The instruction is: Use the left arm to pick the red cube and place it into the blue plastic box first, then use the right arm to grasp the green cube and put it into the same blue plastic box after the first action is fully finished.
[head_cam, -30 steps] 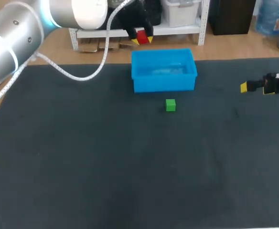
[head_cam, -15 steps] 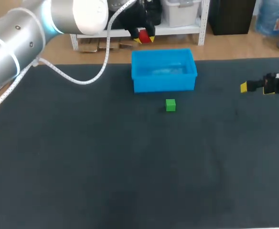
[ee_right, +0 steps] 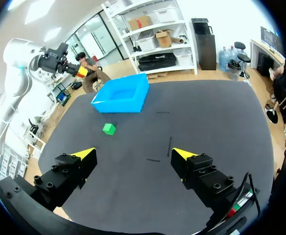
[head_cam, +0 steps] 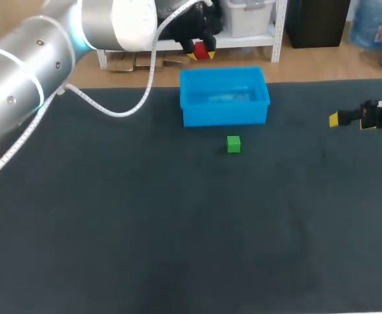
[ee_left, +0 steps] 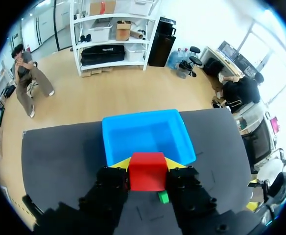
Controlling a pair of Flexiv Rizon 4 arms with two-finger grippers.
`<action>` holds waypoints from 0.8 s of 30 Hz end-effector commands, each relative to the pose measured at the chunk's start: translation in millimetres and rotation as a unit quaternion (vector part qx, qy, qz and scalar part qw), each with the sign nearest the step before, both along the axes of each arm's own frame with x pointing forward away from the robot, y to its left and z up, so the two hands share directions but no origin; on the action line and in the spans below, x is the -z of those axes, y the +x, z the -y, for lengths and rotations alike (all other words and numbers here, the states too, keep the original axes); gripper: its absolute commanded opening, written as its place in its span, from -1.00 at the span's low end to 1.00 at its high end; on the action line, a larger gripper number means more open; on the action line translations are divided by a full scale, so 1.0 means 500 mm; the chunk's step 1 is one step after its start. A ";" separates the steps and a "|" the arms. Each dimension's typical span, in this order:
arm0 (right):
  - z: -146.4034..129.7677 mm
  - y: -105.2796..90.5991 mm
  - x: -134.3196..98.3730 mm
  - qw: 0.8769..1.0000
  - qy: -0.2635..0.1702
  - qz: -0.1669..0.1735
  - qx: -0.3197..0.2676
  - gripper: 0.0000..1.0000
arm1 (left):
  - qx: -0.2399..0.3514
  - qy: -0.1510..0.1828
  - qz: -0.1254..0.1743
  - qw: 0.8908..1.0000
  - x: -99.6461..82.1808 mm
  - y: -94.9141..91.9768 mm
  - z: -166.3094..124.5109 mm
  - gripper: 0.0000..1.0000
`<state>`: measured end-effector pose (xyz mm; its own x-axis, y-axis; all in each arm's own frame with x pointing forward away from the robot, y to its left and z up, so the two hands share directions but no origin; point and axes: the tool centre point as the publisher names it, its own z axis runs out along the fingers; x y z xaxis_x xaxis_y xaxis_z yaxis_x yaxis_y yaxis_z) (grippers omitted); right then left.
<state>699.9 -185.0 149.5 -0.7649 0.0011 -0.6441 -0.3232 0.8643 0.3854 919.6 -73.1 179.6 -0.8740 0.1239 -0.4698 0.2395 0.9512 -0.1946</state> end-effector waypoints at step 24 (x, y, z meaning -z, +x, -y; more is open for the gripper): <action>0.000 0.001 0.000 1.000 0.000 0.000 0.000 1.00 | -0.020 0.017 -0.026 0.999 0.053 0.102 0.017 -1.00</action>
